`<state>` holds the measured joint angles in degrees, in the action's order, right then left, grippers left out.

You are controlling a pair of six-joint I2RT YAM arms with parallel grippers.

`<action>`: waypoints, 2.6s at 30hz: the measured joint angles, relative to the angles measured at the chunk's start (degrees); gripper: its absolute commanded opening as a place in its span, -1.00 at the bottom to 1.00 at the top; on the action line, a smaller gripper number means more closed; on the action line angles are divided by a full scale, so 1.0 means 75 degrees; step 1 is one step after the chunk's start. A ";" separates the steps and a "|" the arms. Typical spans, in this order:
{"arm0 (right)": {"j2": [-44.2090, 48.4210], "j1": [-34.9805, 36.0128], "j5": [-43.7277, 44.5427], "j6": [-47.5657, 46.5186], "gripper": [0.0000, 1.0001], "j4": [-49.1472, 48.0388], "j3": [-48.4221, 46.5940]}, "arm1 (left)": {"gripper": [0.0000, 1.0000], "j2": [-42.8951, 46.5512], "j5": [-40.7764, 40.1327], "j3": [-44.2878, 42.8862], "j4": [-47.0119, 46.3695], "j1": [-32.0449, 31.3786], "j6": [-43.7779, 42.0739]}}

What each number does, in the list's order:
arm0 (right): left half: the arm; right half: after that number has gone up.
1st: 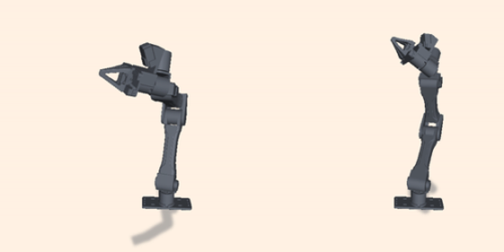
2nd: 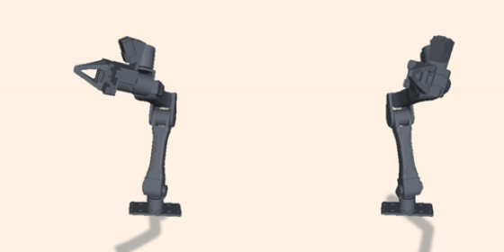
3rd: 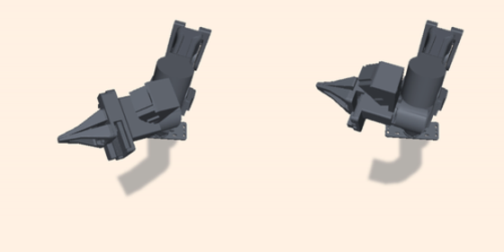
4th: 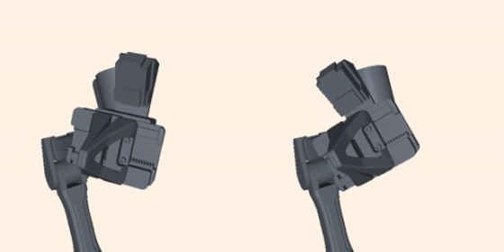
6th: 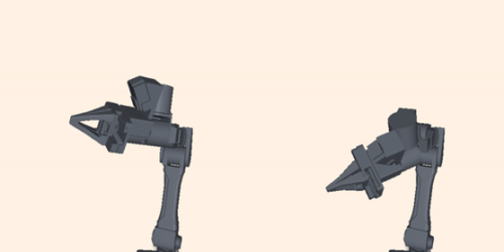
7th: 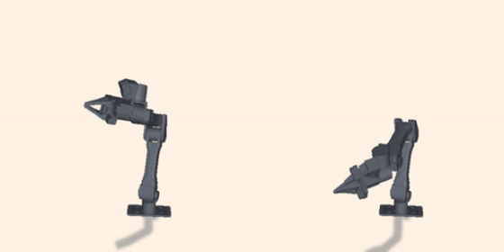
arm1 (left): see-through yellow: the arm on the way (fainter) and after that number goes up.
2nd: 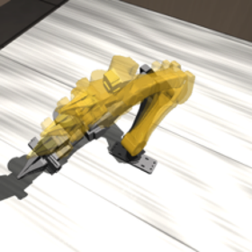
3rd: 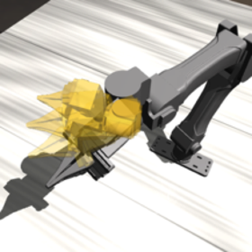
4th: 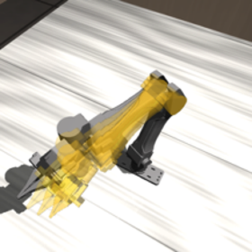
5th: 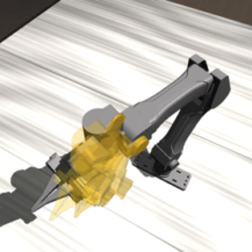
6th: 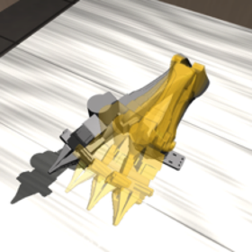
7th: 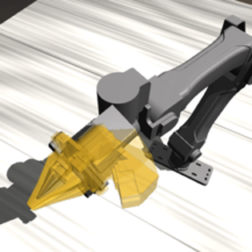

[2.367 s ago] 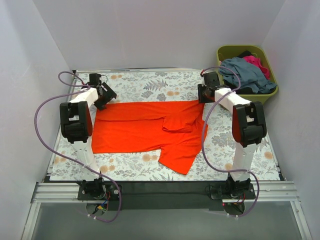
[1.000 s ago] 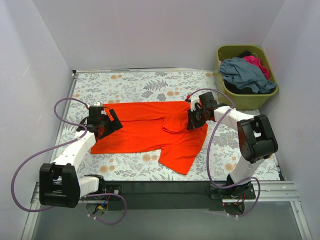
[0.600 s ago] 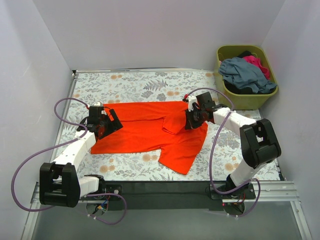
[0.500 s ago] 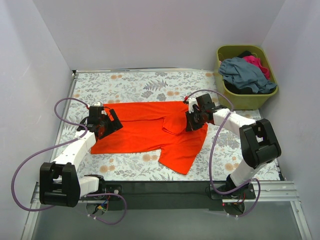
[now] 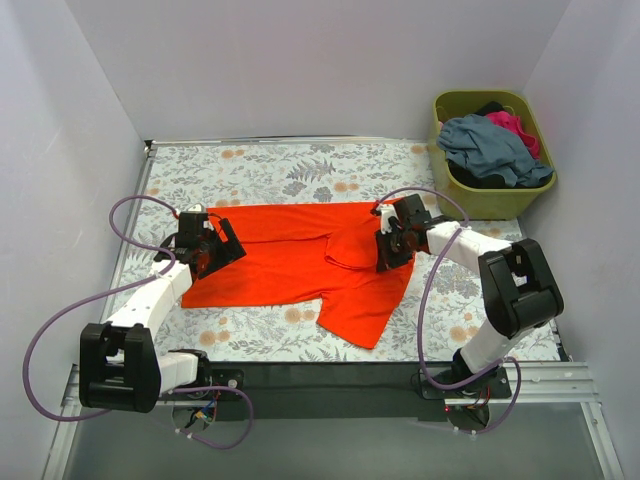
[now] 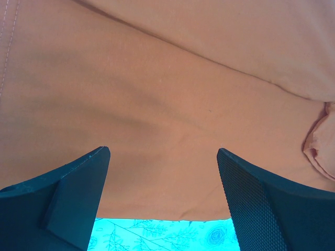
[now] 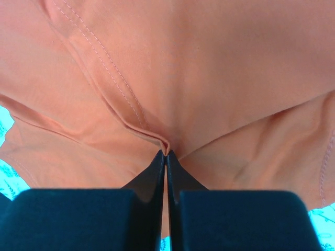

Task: Fold and stack the t-shirts
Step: Fold the tshirt

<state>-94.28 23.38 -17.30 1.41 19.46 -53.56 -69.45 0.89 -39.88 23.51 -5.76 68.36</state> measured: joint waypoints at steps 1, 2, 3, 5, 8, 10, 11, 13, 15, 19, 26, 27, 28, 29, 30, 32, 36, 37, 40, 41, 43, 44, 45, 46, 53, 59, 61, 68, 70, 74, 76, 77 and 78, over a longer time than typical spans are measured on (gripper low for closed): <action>0.0038 0.0000 0.0003 0.0015 -0.90 0.0023 0.0000 | 0.56 -0.0009 0.0000 0.0000 0.0000 0.0000 0.0000; 0.0087 0.0000 0.0006 0.0023 -0.90 0.0047 -0.0006 | 0.55 -0.0017 0.0000 0.0000 0.0000 0.0000 0.0000; 0.0146 0.0003 0.0003 0.0032 -0.90 0.0085 -0.0023 | 0.55 -0.0032 0.0000 0.0000 0.0000 0.0000 0.0000; 0.0251 0.0017 0.0003 0.0052 -0.90 0.0157 -0.0096 | 0.55 -0.0058 -0.0032 0.0000 0.0000 0.0000 0.0003; 0.0303 0.0061 0.0003 0.0117 -0.84 0.0178 -0.0187 | 0.55 -0.0070 -0.0087 0.0000 0.0003 0.0000 0.0003; 0.0280 0.0114 0.0000 0.0178 -0.77 0.0210 -0.0187 | 0.55 -0.0070 -0.0128 0.0000 0.0003 0.0000 0.0000; 0.0248 0.0146 0.0000 0.0201 -0.72 0.0210 -0.0187 | 0.55 -0.0073 -0.0157 0.0000 0.0006 0.0000 0.0003; 0.0169 0.0192 -0.0012 0.0230 -0.63 0.0213 -0.0175 | 0.55 -0.0076 -0.0213 0.0000 0.0006 0.0000 0.0003; 0.0119 0.0227 -0.0035 0.0233 -0.53 0.0219 -0.0119 | 0.55 -0.0085 -0.0248 0.0000 0.0009 0.0000 0.0003; 0.0119 0.0254 -0.0035 0.0248 -0.35 0.0358 -0.0020 | 0.55 -0.0090 -0.0315 0.0000 0.0047 0.0000 0.0003; 0.0411 0.0248 0.0332 0.0326 -0.28 0.0638 0.0061 | 0.55 -0.0192 -0.0816 -0.0006 0.0254 0.0000 0.0152; 0.0554 0.0221 0.0469 0.0402 -0.28 0.0662 0.0099 | 0.55 -0.0210 -0.0895 -0.0006 0.0297 0.0003 0.0207; 0.0705 0.0169 0.0592 0.0478 -0.28 0.0682 0.0131 | 0.55 -0.0227 -0.0962 -0.0006 0.0329 0.0003 0.0251; 0.0833 0.0076 0.0711 0.0571 -0.28 0.0714 0.0134 | 0.55 -0.0259 -0.1008 -0.0015 0.0361 0.0003 0.0300; 0.0944 -0.0079 0.0781 0.0662 -0.28 0.0714 0.0134 | 0.54 -0.0321 -0.1040 -0.0032 0.0399 0.0023 0.0350; 0.1105 -0.0490 0.0892 0.0854 -0.28 0.0673 0.0140 | 0.54 -0.0495 -0.1052 -0.0064 0.0431 0.0096 0.0437; 0.1125 -0.1282 0.0906 0.1174 -0.30 0.0417 0.0326 | 0.53 -0.1017 -0.0994 -0.0140 0.0446 0.0332 0.0580; 0.1087 -0.1416 0.0912 0.1230 -0.31 0.0364 0.0402 | 0.53 -0.1145 -0.0991 -0.0166 0.0440 0.0382 0.0600; 0.0883 -0.1641 0.0842 0.1413 -0.32 0.0125 0.0641 | 0.52 -0.1632 -0.0970 -0.0294 0.0455 0.0519 0.0632; 0.0807 -0.1699 0.0816 0.1451 -0.32 0.0058 0.0711 | 0.52 -0.1784 -0.0962 -0.0434 0.0487 0.0551 0.0653; 0.0664 -0.1862 0.0650 0.1562 -0.33 -0.0140 0.0868 | 0.52 -0.2049 -0.0941 -0.0644 0.0469 0.0577 0.0659; 0.0629 -0.1967 0.0542 0.1606 -0.33 -0.0204 0.0886 | 0.51 -0.2197 -0.0933 -0.0781 0.0490 0.0589 0.0662; 0.0609 -0.2090 0.0481 0.1614 -0.34 -0.0265 0.0886 | 0.51 -0.2340 -0.0921 -0.0918 0.0495 0.0597 0.0664; 0.0577 -0.2226 0.0434 0.1629 -0.34 -0.0329 0.0886 | 0.51 -0.2489 -0.0909 -0.1049 0.0498 0.0603 0.0673; 0.0449 -0.3182 0.0210 0.1702 -0.37 -0.0495 0.0819 | 0.50 -0.3010 -0.0656 -0.1641 0.0493 0.0606 0.0866; 0.0935 -0.3241 0.0204 0.1649 -0.24 -0.0373 0.0836 | 0.49 -0.2177 -0.0790 -0.1268 0.0994 0.0606 0.1218; 0.1437 -0.3194 0.0204 0.1667 -0.14 -0.0361 0.0953 | 0.42 -0.1606 -0.1058 -0.1037 0.1224 0.0635 0.1376; 0.2506 -0.2871 0.0248 0.1772 -0.02 -0.0184 0.1276 | 0.32 -0.0799 -0.1935 -0.0353 0.1807 0.1230 0.1938; 0.2532 -0.2766 0.0289 0.1795 0.00 -0.0122 0.1317 | 0.28 -0.0927 -0.2127 -0.0256 0.2011 0.1335 0.2069; 0.2521 -0.2629 0.0326 0.1798 -0.01 0.0032 0.1332 | 0.22 -0.1265 -0.2261 -0.0227 0.2285 0.1355 0.2264; 0.2521 -0.2579 0.0350 0.1798 -0.01 0.0038 0.1332 | 0.18 -0.1399 -0.2259 -0.0227 0.2337 0.1355 0.2343; 0.2521 -0.2559 0.0376 0.1798 -0.01 0.0038 0.1332 | 0.15 -0.1457 -0.2256 -0.0227 0.2349 0.1355 0.2369; 0.2518 -0.2547 0.0402 0.1798 0.00 0.0041 0.1332 | 0.10 -0.1486 -0.2235 -0.0230 0.2326 0.1355 0.2387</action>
<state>-75.40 4.27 -14.28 14.90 19.77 -43.57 -80.60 -15.88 -41.60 40.95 4.40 86.26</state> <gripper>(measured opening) 0.495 0.590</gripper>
